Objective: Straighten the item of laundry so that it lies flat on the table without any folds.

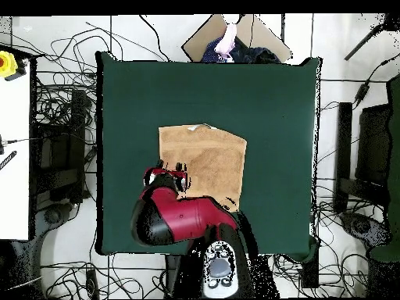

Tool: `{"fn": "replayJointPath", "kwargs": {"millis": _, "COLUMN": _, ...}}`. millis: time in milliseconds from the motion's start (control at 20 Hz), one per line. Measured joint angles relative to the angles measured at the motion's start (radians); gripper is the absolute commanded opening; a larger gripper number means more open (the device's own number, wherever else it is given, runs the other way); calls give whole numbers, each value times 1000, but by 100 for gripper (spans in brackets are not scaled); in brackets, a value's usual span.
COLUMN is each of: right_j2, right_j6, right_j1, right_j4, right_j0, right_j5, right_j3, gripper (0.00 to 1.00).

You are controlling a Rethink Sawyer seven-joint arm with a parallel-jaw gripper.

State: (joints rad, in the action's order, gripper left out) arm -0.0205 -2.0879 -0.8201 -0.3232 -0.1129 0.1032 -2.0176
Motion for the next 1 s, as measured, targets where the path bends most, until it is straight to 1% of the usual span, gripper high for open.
{"fn": "replayJointPath", "kwargs": {"millis": 250, "right_j2": -24, "right_j6": 0, "right_j1": 29, "right_j4": -5, "right_j0": -92, "right_j5": 91, "right_j3": -14, "gripper": 100}}
{"fn": "replayJointPath", "kwargs": {"millis": 500, "right_j2": -38, "right_j6": 0, "right_j1": 63, "right_j4": -4, "right_j0": -153, "right_j5": 141, "right_j3": -14, "gripper": 100}}
{"fn": "replayJointPath", "kwargs": {"millis": 1000, "right_j2": -39, "right_j6": 0, "right_j1": 73, "right_j4": -4, "right_j0": -141, "right_j5": 141, "right_j3": -14, "gripper": 100}}
